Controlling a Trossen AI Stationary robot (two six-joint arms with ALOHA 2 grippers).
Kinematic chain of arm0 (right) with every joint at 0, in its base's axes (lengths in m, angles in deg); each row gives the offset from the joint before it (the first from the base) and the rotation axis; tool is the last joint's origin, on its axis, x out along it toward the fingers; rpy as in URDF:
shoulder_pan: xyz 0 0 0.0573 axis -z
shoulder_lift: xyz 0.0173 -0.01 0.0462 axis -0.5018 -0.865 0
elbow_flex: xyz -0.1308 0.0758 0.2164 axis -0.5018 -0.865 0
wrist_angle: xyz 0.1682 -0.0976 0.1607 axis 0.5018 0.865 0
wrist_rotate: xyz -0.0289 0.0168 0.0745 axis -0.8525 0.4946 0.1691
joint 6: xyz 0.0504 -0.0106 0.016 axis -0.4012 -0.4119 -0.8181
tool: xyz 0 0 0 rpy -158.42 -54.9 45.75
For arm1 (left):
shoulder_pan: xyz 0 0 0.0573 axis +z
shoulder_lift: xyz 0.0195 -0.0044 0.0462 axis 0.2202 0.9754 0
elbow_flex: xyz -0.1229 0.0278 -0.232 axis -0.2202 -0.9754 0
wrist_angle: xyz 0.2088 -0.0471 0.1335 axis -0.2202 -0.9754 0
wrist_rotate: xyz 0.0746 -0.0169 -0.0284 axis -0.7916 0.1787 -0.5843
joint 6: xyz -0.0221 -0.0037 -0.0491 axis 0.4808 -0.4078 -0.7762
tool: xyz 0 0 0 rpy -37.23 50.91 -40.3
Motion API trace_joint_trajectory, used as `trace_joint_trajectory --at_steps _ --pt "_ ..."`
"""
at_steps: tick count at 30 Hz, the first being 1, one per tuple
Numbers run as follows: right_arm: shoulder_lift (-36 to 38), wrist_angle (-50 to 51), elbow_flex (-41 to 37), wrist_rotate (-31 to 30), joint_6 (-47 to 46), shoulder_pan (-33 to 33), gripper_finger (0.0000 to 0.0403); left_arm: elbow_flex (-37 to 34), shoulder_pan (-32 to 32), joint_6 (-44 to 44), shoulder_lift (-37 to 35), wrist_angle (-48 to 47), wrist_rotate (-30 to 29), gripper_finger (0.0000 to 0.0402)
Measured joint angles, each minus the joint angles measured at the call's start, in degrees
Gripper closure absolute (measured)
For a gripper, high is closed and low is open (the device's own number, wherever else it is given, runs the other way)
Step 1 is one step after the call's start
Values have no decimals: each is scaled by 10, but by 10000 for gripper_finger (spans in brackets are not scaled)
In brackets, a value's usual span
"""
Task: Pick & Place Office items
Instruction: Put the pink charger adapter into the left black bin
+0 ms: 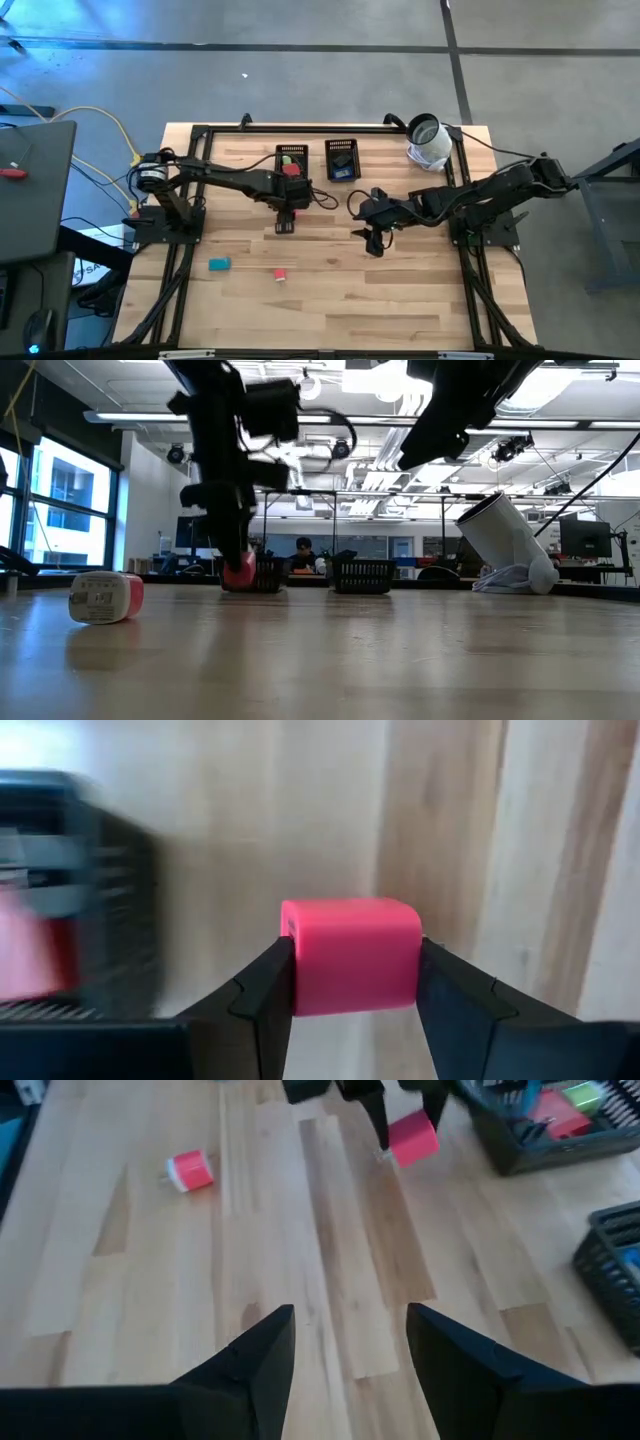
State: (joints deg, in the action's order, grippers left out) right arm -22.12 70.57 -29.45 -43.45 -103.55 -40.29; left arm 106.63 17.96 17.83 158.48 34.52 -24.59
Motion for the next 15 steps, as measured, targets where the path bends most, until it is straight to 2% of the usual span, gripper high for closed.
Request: trace_joint_trajectory --at_steps 6,10,15 --pt "0 -16 0 -20 -3 0 227 0 -37 -15 -70 -14 -112 241" --pt "0 -58 0 3 -4 0 237 1 -80 -26 -119 -11 -191 241" --pt "0 -98 0 18 1 1 245 1 -154 -27 -144 -5 -316 241"
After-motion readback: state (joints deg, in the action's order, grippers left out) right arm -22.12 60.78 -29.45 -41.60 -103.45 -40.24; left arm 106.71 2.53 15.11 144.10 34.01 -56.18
